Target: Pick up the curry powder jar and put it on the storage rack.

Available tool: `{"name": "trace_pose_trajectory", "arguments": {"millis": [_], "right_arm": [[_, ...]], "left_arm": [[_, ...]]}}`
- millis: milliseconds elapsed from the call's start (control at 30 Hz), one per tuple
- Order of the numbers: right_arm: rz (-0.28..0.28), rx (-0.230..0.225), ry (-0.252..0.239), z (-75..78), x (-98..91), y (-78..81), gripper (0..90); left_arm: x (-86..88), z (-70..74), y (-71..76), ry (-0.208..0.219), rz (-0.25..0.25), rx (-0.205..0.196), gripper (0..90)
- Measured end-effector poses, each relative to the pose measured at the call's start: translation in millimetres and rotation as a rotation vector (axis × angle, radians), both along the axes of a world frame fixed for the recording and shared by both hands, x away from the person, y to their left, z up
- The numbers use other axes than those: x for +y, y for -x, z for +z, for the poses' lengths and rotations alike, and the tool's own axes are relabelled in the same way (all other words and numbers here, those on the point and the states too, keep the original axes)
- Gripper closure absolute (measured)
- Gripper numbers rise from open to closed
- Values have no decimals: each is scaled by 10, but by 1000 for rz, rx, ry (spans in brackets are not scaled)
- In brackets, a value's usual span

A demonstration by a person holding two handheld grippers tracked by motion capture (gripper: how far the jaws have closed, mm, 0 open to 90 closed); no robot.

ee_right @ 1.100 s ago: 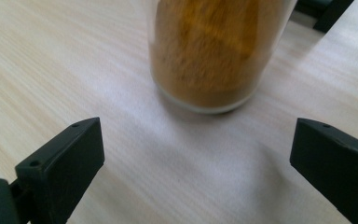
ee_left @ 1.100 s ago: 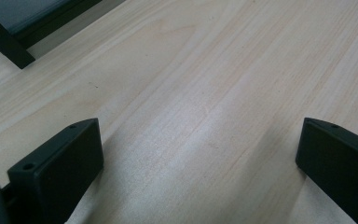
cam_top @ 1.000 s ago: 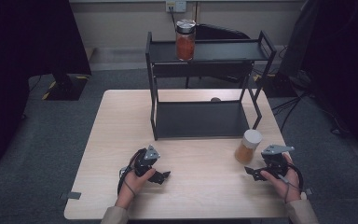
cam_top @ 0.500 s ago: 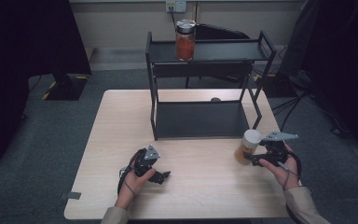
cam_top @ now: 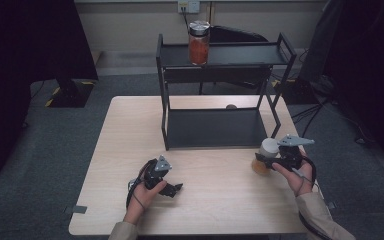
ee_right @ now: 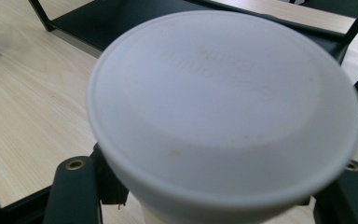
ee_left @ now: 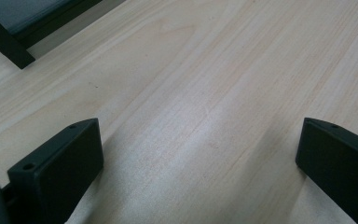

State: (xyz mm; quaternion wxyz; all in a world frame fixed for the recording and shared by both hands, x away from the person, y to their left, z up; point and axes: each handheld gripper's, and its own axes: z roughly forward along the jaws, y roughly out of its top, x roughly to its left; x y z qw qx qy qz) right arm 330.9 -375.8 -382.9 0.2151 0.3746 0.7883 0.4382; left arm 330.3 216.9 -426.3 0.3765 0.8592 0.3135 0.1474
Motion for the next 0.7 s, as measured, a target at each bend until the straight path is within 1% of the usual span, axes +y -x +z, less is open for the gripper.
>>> {"name": "trace_pose_trajectory", "arguments": {"millis": [133, 233, 300, 400, 533, 700], "right_arm": [[11, -1, 17, 28, 14, -7, 351], [29, 4, 50, 90, 54, -37, 352], [40, 8, 55, 124, 63, -62, 352], [52, 18, 52, 178, 75, -110, 352], [68, 33, 33, 271, 86, -190, 352], [88, 33, 39, 418, 144, -264, 352]], "left_arm": [[0, 0, 0, 0, 0, 0, 0], [0, 0, 0, 0, 0, 0, 0], [0, 0, 0, 0, 0, 0, 0], [0, 0, 0, 0, 0, 0, 0], [1, -1, 0, 1, 0, 0, 0], [0, 0, 0, 0, 0, 0, 0]]}}
